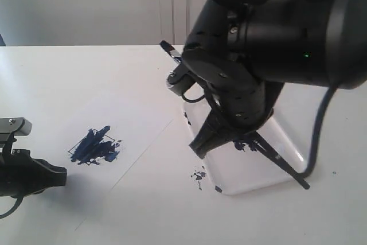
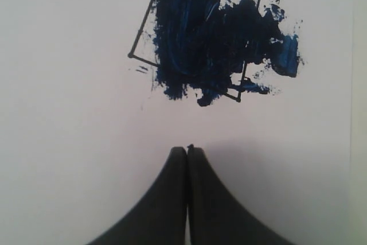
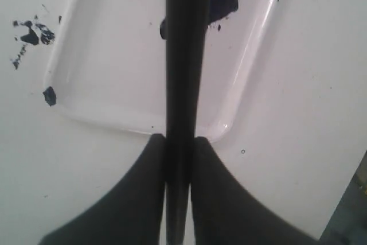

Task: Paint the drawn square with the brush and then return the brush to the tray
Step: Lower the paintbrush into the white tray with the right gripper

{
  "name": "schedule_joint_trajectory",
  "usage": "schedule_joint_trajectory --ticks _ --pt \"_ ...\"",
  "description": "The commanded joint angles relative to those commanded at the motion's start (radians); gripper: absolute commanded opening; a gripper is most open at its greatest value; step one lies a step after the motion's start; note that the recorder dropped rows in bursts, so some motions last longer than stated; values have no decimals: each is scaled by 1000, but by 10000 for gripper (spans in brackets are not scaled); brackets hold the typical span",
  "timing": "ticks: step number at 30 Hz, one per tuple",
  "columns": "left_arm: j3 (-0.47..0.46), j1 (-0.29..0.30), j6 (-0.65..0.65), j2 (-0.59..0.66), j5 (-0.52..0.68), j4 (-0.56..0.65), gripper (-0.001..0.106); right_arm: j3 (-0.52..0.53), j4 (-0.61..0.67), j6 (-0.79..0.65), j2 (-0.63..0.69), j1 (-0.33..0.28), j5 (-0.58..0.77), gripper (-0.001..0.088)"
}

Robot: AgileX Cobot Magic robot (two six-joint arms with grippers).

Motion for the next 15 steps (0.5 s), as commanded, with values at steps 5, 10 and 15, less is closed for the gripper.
schedule_joint_trajectory --ticks 5,10,15 --pt "0 0 -2 0 0 0 5 152 -30 139 -2 -7 -173 0" --pt "0 0 -2 0 0 0 5 260 -86 244 -2 -41 -274 0" --pt "0 0 -2 0 0 0 5 320 -86 277 -2 -86 -362 0"
